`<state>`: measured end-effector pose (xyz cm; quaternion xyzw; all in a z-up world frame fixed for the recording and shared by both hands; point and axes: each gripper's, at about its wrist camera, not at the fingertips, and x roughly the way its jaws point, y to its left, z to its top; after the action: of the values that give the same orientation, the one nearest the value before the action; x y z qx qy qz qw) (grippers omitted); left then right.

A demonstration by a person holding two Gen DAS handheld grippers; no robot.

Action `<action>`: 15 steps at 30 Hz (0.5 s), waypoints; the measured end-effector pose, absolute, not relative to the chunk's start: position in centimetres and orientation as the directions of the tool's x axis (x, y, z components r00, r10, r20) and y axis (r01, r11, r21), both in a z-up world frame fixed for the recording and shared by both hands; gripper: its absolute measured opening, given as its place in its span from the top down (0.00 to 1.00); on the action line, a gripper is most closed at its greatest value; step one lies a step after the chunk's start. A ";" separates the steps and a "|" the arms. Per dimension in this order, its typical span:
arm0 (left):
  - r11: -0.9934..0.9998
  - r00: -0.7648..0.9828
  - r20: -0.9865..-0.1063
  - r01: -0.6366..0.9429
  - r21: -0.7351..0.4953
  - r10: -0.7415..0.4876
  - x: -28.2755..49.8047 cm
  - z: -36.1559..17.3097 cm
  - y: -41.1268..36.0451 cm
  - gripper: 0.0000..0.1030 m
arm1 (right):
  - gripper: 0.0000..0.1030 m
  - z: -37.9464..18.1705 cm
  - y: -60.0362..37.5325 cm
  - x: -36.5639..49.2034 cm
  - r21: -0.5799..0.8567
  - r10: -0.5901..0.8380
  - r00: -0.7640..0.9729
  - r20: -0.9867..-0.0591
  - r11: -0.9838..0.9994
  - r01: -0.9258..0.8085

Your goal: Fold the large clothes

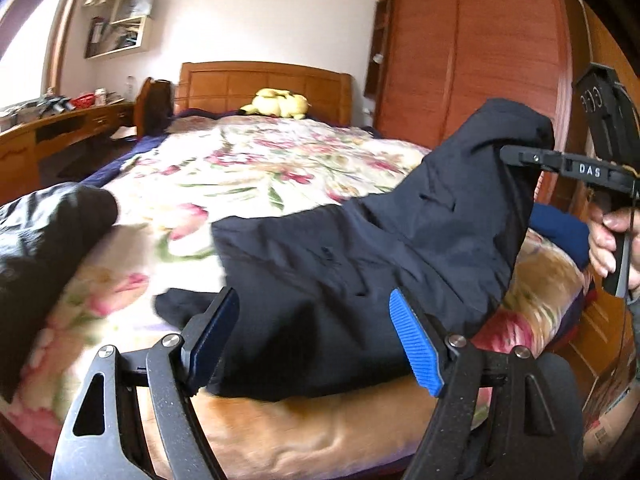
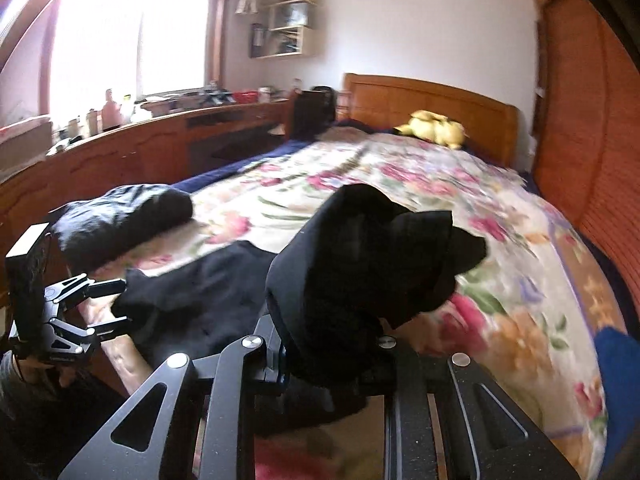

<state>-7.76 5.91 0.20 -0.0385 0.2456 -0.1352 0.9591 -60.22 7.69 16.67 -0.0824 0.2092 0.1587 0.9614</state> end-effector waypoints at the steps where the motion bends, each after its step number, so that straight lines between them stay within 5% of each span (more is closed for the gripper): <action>1: 0.963 0.847 -0.459 0.226 -0.144 -0.268 -7.9 0.3 6.6 0.24 | 0.78 16.7 8.4 -60.0 -0.098 0.283 0.858 -0.428 0.930 -0.355; 15: 0.980 0.895 -0.417 0.092 -0.179 -0.160 -9.0 0.9 12.4 0.24 | 0.78 14.4 16.7 -53.7 -0.143 0.399 0.754 -0.522 0.830 -0.538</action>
<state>-9.01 12.37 0.86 -0.0777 0.2202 -0.0648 0.9702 -53.70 16.70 14.36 -0.1438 0.2430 0.2532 0.9253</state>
